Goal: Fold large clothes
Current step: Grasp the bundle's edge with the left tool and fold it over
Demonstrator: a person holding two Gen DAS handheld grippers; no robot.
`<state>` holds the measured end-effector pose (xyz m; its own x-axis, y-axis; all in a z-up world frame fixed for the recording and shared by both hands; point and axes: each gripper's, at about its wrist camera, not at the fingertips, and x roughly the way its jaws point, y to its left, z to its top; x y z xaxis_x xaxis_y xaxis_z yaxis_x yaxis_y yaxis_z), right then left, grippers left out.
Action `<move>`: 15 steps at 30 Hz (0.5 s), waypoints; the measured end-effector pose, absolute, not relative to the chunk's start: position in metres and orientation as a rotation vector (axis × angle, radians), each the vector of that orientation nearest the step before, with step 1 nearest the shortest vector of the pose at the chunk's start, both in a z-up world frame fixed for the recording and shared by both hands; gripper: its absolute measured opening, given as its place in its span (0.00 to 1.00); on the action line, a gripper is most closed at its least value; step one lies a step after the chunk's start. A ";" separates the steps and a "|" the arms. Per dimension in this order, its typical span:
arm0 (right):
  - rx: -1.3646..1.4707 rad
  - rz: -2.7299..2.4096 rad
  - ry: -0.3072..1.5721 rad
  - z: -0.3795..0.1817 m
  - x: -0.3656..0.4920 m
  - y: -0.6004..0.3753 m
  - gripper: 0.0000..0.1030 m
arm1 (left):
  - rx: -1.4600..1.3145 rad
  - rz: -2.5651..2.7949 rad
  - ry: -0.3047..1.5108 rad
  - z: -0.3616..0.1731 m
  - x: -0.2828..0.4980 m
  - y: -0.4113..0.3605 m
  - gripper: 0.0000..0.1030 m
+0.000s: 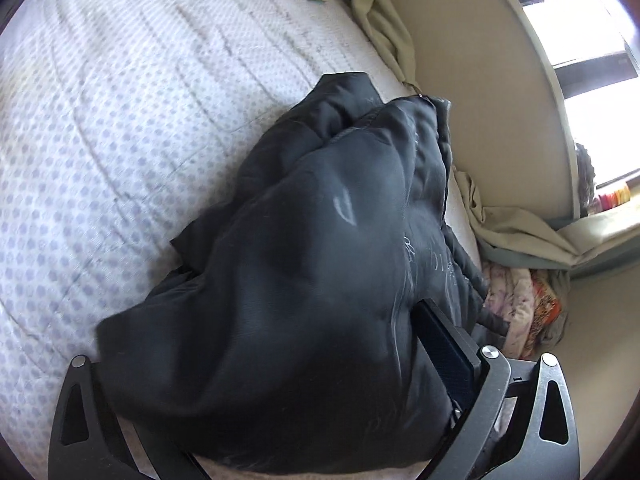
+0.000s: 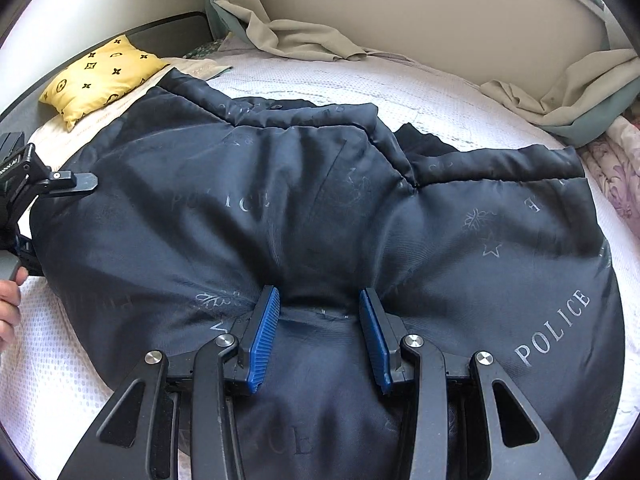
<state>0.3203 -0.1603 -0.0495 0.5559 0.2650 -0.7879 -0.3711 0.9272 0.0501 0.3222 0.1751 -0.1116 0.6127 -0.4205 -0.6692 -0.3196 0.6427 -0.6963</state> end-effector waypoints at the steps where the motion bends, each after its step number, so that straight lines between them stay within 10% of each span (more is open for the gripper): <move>1: -0.125 0.377 0.907 -0.050 0.320 -0.160 0.37 | -0.903 -0.065 0.939 -0.110 0.323 0.173 0.99; 15: -0.103 0.384 0.918 -0.050 0.322 -0.163 0.37 | -1.073 -0.065 0.940 -0.115 0.299 0.171 0.99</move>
